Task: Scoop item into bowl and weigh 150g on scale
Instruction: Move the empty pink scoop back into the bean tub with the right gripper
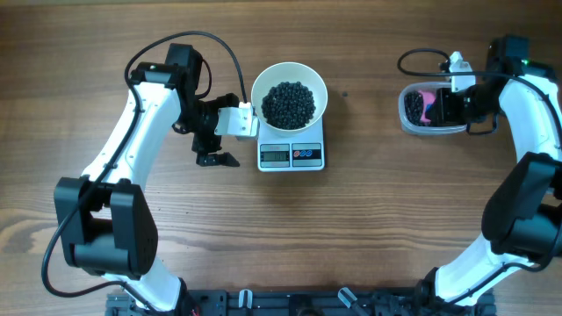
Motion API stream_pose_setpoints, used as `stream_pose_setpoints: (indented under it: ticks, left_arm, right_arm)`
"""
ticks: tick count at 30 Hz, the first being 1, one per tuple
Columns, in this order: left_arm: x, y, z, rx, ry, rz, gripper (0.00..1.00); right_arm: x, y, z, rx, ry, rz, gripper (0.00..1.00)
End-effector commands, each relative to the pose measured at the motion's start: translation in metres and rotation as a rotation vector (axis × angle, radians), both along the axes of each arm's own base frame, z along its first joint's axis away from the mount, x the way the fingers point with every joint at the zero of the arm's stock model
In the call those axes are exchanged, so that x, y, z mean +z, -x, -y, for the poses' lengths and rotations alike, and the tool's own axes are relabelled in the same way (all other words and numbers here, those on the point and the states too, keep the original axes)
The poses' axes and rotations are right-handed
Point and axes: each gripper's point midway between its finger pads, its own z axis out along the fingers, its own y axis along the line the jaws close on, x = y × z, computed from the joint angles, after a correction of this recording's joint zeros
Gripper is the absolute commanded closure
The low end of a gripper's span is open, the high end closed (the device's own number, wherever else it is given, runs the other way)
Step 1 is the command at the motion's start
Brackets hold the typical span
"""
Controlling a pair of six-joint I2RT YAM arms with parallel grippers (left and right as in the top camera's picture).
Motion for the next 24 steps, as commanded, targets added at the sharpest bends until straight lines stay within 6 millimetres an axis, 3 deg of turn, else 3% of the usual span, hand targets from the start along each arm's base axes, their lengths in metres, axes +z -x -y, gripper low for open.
stream_pose_setpoints:
  ticks: [1,4,9,17,24]
  left_arm:
    - [-0.002,0.002,0.001,-0.001,0.0,-0.009,0.0]
    - [-0.002,0.002,0.001,-0.001,0.0,-0.009,0.0]
    - [-0.002,0.002,0.001,-0.001,0.0,-0.009,0.0]
    - [-0.002,0.002,0.001,-0.001,0.0,-0.009,0.0]
    - [-0.002,0.002,0.001,-0.001,0.0,-0.009,0.0]
  right_arm:
    - [0.001,-0.001,-0.031,0.05,-0.158,0.004,0.96]
    - [0.001,-0.004,-0.024,0.037,-0.149,0.021,0.96]
    - [0.002,-0.006,0.005,-0.036,-0.148,0.042,0.96]
    - [0.017,-0.004,0.043,-0.161,-0.286,0.106,0.96]
    - [0.023,-0.003,0.051,-0.19,-0.336,0.132,0.96]
